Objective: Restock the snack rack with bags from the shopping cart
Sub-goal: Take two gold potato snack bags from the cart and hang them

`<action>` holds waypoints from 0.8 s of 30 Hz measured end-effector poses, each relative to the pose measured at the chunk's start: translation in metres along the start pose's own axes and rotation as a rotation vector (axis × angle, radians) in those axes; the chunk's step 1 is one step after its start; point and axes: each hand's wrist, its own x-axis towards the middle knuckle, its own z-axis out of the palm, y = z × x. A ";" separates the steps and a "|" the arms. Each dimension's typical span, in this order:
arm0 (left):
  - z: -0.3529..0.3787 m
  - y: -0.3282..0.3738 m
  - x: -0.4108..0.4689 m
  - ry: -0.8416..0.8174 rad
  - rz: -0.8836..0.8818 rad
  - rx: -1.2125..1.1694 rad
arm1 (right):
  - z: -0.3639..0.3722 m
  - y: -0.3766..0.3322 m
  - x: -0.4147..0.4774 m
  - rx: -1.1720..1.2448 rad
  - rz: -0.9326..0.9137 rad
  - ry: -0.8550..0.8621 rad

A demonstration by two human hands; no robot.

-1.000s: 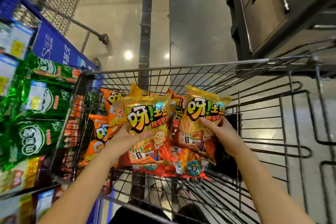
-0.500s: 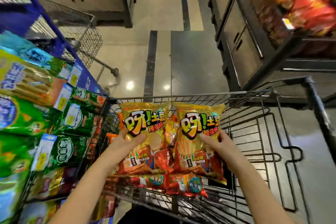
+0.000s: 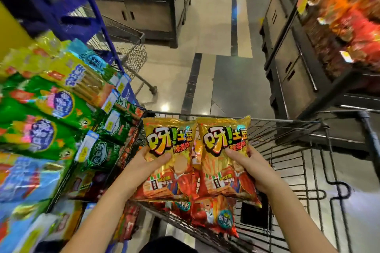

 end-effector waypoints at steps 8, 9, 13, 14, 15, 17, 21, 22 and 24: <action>0.029 -0.049 -0.084 0.261 -0.022 -0.247 | -0.003 0.004 -0.002 -0.104 -0.056 -0.270; 0.034 -0.058 -0.096 0.294 -0.019 -0.278 | 0.000 0.006 -0.004 -0.129 -0.064 -0.295; 0.046 -0.100 -0.147 0.419 -0.035 -0.425 | 0.021 0.016 -0.017 -0.210 -0.062 -0.387; 0.046 -0.111 -0.161 0.465 -0.041 -0.447 | 0.029 0.020 -0.021 -0.237 -0.048 -0.417; 0.046 -0.121 -0.177 0.509 -0.050 -0.466 | 0.037 0.024 -0.025 -0.260 -0.048 -0.446; 0.045 -0.140 -0.209 0.580 -0.058 -0.497 | 0.058 0.029 -0.037 -0.297 -0.061 -0.522; 0.049 -0.172 -0.276 0.705 -0.046 -0.570 | 0.103 0.047 -0.071 -0.345 -0.013 -0.714; 0.051 -0.181 -0.294 0.737 -0.044 -0.603 | 0.114 0.057 -0.075 -0.391 0.010 -0.739; 0.055 -0.201 -0.330 0.803 -0.066 -0.667 | 0.135 0.077 -0.085 -0.467 -0.007 -0.812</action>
